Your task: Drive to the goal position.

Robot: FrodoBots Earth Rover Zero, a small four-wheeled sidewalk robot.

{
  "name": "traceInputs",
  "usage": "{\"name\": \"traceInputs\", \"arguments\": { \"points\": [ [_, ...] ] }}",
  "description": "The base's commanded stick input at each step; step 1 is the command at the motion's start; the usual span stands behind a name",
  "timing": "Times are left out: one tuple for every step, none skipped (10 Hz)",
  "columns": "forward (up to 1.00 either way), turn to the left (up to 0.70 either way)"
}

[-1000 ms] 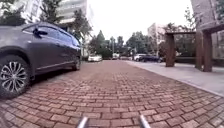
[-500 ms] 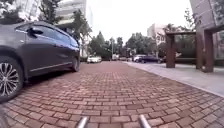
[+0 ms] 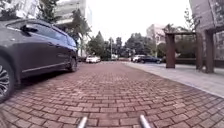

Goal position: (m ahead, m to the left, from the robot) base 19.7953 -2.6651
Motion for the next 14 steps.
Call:
{"name": "traceInputs", "arguments": {
  "points": [
    [0.45,0.0],
    [0.45,0.0],
    [0.45,0.0],
    [0.45,0.27],
    [0.45,0.27],
    [0.45,0.27],
    [0.45,0.27],
    [0.45,0.27],
    [0.45,0.27],
    [0.45,0.27],
    [0.45,0.27],
    [0.45,0.27],
    [0.45,0.0],
    [0.45,0.0]
  ]
}}
